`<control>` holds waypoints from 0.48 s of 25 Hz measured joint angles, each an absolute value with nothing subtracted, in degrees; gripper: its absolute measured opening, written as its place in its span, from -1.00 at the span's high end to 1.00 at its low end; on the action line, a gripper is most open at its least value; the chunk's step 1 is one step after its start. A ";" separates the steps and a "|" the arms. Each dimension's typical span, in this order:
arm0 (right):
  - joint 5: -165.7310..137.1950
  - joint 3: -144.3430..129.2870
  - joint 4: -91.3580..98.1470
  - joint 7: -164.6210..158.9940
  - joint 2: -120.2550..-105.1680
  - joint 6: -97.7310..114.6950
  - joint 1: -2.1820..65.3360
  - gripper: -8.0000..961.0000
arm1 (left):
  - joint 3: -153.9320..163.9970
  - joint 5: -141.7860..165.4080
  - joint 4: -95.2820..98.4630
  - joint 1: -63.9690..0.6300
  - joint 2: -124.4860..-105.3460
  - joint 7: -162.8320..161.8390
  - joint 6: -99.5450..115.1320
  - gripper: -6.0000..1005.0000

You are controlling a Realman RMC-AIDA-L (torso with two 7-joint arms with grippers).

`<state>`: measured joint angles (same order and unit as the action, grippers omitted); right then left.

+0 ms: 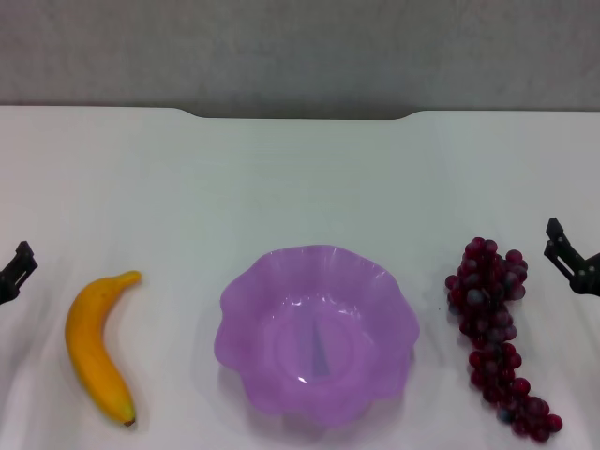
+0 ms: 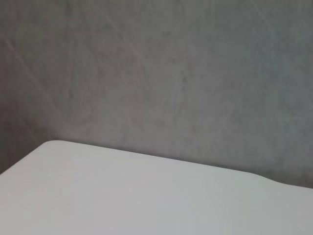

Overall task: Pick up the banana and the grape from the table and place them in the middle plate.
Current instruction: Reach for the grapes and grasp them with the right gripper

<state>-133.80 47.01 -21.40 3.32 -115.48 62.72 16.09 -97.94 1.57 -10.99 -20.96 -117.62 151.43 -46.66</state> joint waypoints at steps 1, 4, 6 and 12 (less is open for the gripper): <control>-133.68 47.01 -21.37 3.32 -115.46 62.75 16.19 -0.88 | -97.93 1.60 -10.89 -21.03 -117.62 151.43 -46.65 -0.78; -133.66 46.90 -21.34 3.31 -115.41 62.82 16.22 -0.88 | -97.19 1.63 -10.54 -21.49 -117.67 151.47 -46.62 -0.78; -133.67 46.80 -21.33 3.30 -115.46 62.77 16.47 -0.88 | -96.33 1.45 -10.54 -21.54 -117.71 151.42 -46.57 -0.78; -133.75 46.63 -21.77 2.41 -115.44 62.08 16.80 -0.87 | -95.67 1.20 -10.41 -22.14 -117.75 151.33 -45.64 -0.78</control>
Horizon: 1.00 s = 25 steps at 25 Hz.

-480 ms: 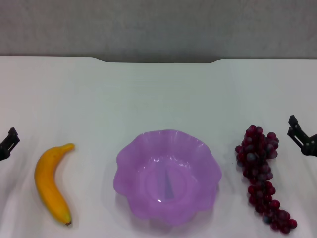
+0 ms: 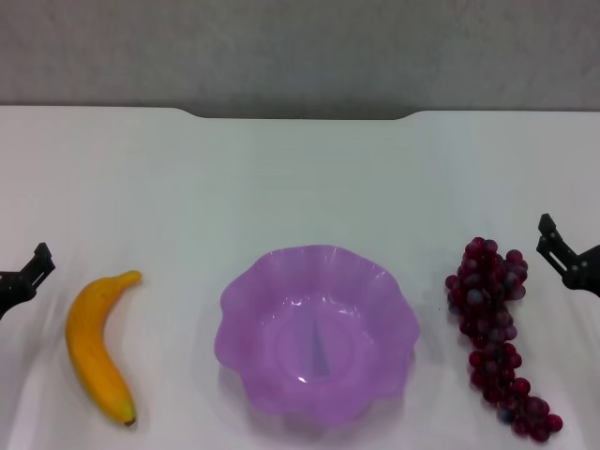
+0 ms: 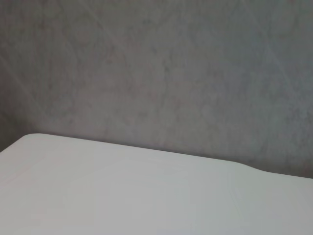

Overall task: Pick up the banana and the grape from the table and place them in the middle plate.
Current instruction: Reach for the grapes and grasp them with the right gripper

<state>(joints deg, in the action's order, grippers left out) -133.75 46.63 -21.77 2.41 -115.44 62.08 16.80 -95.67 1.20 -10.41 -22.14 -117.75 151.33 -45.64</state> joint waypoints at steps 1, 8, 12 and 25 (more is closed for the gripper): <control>-133.75 46.63 -22.12 1.73 -115.40 61.66 16.75 -0.87 | -95.67 1.20 -10.40 -22.14 -117.75 151.31 -45.62 -0.78; -135.17 49.30 -38.61 -1.73 -110.46 45.71 14.45 -0.87 | -95.62 1.17 -10.40 -21.25 -117.49 151.57 -45.60 -0.78; -136.97 58.62 -59.97 -1.21 -105.00 18.96 10.22 -0.87 | -95.62 1.15 -10.41 -21.21 -117.45 151.63 -45.43 -0.78; -146.48 90.80 -79.47 6.56 -114.57 -44.62 12.30 -0.87 | -95.62 1.26 -10.90 -21.69 -117.46 151.69 -44.98 -0.78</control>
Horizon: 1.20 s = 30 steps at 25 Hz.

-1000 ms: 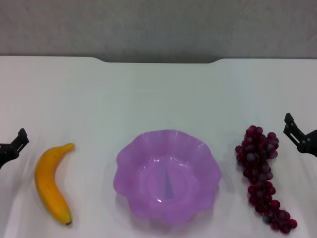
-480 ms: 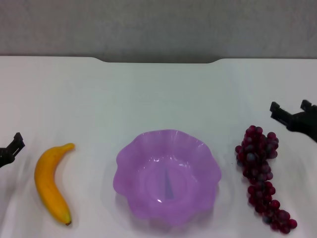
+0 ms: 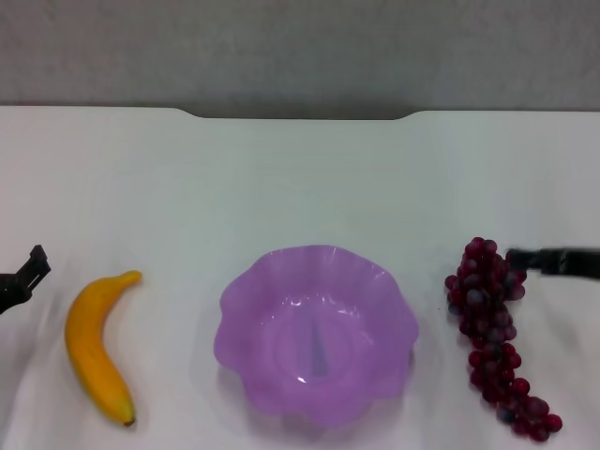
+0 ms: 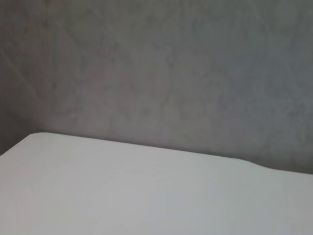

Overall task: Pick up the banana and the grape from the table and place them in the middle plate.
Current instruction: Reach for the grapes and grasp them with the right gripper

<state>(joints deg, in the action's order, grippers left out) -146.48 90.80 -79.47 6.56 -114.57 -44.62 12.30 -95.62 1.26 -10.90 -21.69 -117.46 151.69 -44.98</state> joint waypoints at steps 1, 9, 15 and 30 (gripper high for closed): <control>-145.74 90.12 -78.52 7.10 -114.57 -44.72 12.82 -0.87 | -95.62 1.26 -10.92 -21.69 -117.46 151.69 -44.98 -0.78; -141.42 84.03 -68.42 9.01 -114.65 -40.91 18.24 -0.87 | -95.62 1.36 -10.89 -21.71 -117.43 151.72 -44.99 -0.78; -140.39 81.90 -65.54 9.38 -114.81 -38.30 18.83 -0.87 | -95.62 1.51 -10.99 -21.71 -117.46 151.74 -45.01 -0.78; -138.49 77.44 -57.62 9.49 -114.86 -29.19 20.09 -0.86 | -95.62 1.56 -10.94 -22.14 -117.60 151.75 -44.99 -0.78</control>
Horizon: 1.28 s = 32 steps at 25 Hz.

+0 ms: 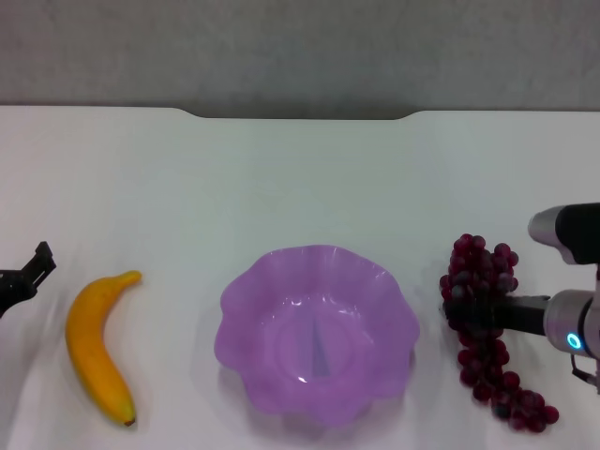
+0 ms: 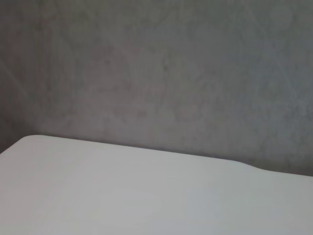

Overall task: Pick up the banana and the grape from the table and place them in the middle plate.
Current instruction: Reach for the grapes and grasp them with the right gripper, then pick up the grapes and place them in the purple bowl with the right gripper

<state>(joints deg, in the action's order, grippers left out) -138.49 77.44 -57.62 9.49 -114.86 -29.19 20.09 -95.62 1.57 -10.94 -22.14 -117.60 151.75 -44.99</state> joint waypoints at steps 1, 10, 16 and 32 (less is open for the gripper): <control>-138.38 77.27 -57.10 9.49 -114.85 -28.87 20.23 -0.85 | -95.62 1.57 -10.88 -22.20 -117.60 151.75 -45.00 -0.78; -138.24 74.98 -52.92 10.36 -114.87 -21.27 20.53 -0.81 | -95.62 1.59 -10.76 -22.31 -117.62 151.71 -44.99 -0.78; -138.24 71.21 -51.63 10.37 -114.88 -15.98 20.49 -0.79 | -95.62 1.50 -10.85 -22.05 -117.67 151.62 -45.04 -0.78; -138.45 68.67 -47.00 10.37 -114.92 -7.55 20.01 0.03 | -95.62 1.20 -10.99 -21.99 -117.64 151.48 -45.10 -0.78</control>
